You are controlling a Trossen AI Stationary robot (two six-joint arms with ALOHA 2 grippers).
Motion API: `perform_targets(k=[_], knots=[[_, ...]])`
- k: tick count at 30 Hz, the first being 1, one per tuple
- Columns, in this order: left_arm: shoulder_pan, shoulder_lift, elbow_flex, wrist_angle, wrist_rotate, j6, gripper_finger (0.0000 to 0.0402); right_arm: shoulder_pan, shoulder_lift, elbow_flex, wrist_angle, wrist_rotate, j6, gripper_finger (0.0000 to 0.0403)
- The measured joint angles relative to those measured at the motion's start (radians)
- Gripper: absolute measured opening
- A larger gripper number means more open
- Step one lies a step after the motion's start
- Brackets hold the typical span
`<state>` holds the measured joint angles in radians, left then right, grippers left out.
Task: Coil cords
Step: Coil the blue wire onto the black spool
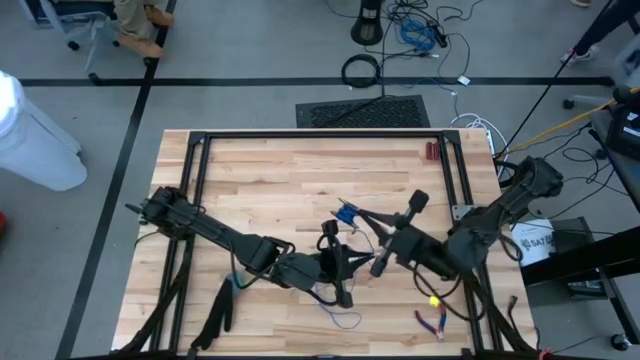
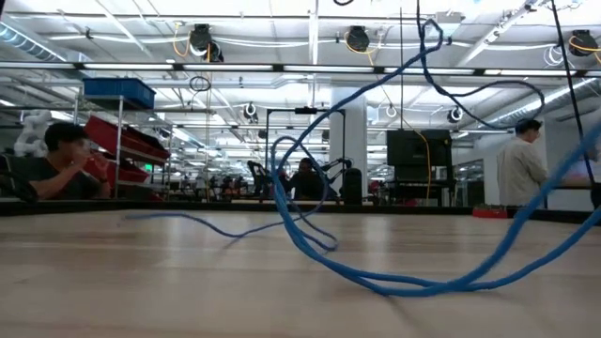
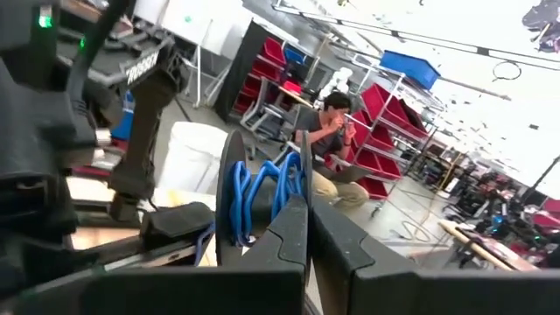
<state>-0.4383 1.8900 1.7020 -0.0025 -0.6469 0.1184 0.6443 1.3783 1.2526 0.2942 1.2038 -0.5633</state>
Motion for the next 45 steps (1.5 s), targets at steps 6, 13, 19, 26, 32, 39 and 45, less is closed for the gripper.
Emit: perform_targets(k=[6,13,19,26,32,39,45], knots=[[-0.025,0.0,0.0,0.032,0.0,0.078,0.0011,-0.024,0.016,0.0,-0.067,0.004,0.021,0.0],[-0.067,-0.013,0.0,0.042,-0.023,0.133,0.0011,-0.035,0.014,0.002,-0.16,-0.002,0.091,0.0],[-0.098,-0.025,0.024,0.037,-0.076,0.164,0.0011,-0.036,0.014,0.0,-0.227,0.007,0.119,0.0],[-0.152,-0.043,0.032,0.044,-0.306,0.267,0.0011,-0.035,0.016,0.0,-0.29,-0.002,0.155,0.0],[-0.198,-0.056,0.032,0.04,-0.497,0.357,0.0011,-0.035,0.016,0.0,-0.29,-0.009,0.164,0.0],[-0.228,-0.061,0.032,0.039,-0.676,0.455,0.0011,-0.034,0.015,0.0,-0.325,-0.117,0.233,0.0],[-0.247,-0.061,0.032,0.037,-0.918,0.576,0.0011,-0.014,-0.014,0.0,-0.33,-0.164,0.267,0.0]])
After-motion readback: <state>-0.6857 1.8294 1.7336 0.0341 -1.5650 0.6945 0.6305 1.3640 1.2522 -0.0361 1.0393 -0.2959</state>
